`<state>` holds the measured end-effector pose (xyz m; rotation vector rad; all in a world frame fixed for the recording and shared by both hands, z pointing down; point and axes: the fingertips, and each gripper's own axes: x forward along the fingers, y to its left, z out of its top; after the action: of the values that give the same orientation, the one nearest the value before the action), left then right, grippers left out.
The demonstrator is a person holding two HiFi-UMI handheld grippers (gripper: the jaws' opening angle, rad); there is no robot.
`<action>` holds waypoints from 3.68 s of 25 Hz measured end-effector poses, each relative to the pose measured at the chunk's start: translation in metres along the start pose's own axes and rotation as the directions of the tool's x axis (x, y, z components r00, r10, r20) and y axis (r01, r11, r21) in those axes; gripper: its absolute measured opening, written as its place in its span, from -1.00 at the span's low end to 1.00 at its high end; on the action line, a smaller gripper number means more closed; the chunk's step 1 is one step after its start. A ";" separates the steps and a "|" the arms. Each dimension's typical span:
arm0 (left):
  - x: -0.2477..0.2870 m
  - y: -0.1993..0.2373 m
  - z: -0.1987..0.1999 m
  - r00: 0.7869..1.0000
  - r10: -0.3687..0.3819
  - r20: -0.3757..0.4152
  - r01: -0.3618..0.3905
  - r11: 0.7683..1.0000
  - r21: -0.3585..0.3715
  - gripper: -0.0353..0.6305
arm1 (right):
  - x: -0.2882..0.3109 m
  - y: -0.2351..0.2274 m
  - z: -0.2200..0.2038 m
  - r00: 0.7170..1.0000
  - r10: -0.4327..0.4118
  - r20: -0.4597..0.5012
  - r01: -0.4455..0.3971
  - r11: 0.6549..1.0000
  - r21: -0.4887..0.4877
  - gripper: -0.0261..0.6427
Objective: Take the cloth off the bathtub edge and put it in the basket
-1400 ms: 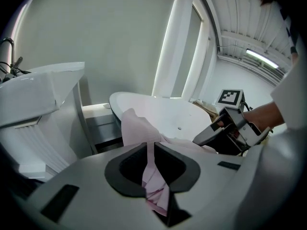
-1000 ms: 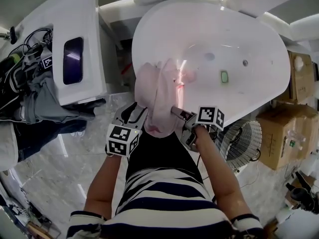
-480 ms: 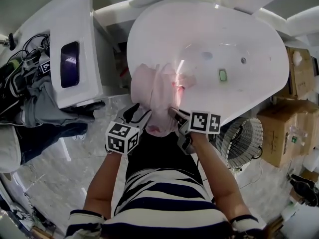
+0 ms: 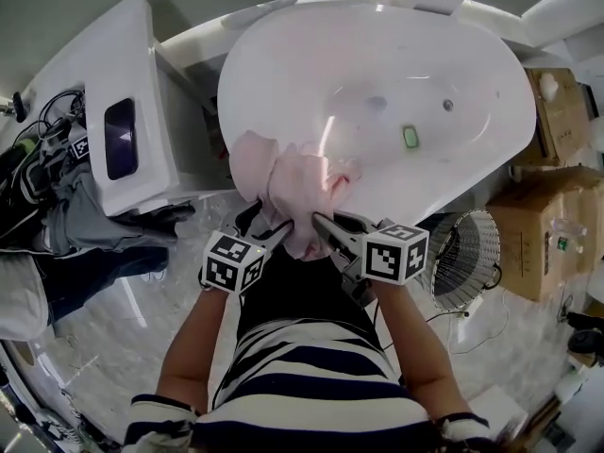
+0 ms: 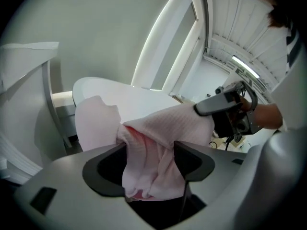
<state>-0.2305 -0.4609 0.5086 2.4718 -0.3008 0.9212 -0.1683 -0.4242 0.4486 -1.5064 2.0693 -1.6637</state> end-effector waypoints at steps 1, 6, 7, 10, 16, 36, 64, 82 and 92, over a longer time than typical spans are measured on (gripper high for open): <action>0.001 -0.001 -0.001 1.000 0.011 -0.004 -0.011 1.000 0.011 0.03 | -0.007 0.006 0.003 1.000 0.020 0.018 -0.019 1.000 -0.012 -0.74; 0.005 0.006 -0.002 0.993 0.116 -0.021 -0.115 0.992 0.048 0.02 | -0.041 0.028 0.008 0.997 0.055 0.055 -0.049 0.994 -0.101 -0.74; 0.005 0.009 -0.002 0.988 0.153 -0.027 -0.151 0.987 0.063 -0.04 | -0.047 0.031 0.007 0.996 0.059 0.061 -0.052 0.993 -0.109 -0.74; 0.006 0.016 -0.003 0.963 0.270 -0.024 -0.265 0.956 0.127 -0.31 | -0.060 0.036 0.003 0.995 0.054 0.079 -0.044 0.992 -0.119 -0.74; 0.009 0.007 -0.012 0.945 0.327 -0.020 -0.325 0.944 0.056 -0.57 | -0.077 0.035 -0.014 0.994 0.021 0.108 -0.010 0.995 -0.102 -0.74; 0.006 -0.157 0.047 0.969 -0.170 0.182 0.173 0.985 0.003 -0.77 | -0.182 0.037 -0.025 0.932 -0.043 0.361 0.076 0.994 -0.079 -0.74; -0.038 -0.446 0.210 0.656 -0.703 0.276 0.586 0.704 0.400 -0.77 | -0.436 0.067 0.000 0.569 -0.207 0.796 0.476 0.872 -0.114 -0.74; -0.027 -0.615 0.215 0.483 -0.858 0.173 0.691 0.495 0.526 -0.77 | -0.574 0.058 -0.036 0.335 -0.322 0.885 0.654 0.756 0.027 -0.74; 0.006 -0.697 0.222 0.317 -0.947 0.054 0.819 0.302 0.489 -0.77 | -0.648 0.034 -0.042 0.137 -0.437 0.889 0.725 0.655 0.210 -0.73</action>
<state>0.1488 0.0253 0.1147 2.4673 1.2437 -0.0017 0.1158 0.0663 0.1305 -2.7170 1.0586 -0.2021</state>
